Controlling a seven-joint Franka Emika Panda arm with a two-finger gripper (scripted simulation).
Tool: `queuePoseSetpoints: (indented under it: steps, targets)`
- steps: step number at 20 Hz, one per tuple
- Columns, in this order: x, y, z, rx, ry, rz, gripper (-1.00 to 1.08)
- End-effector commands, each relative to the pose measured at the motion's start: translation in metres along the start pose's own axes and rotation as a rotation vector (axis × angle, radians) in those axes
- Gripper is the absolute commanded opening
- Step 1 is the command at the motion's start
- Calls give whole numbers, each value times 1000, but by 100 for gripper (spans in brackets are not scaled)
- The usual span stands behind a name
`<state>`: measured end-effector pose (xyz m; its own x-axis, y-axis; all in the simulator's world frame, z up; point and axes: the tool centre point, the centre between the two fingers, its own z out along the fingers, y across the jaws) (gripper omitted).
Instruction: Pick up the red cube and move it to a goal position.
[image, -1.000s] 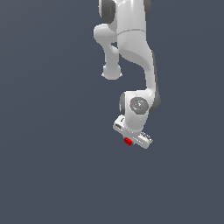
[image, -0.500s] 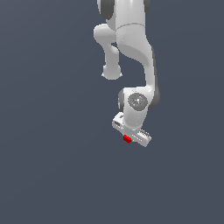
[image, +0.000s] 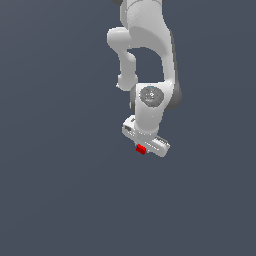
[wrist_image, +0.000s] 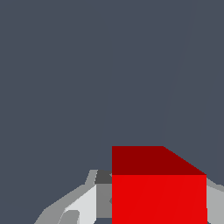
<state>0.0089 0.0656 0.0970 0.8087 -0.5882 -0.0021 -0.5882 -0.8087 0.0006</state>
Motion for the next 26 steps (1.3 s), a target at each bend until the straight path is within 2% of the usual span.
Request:
queuePoseSetpoints:
  steps: [1, 26]
  targets:
    - [0, 11, -24, 1, 1, 0, -100]
    - [8, 136, -293, 2, 1, 2, -100]
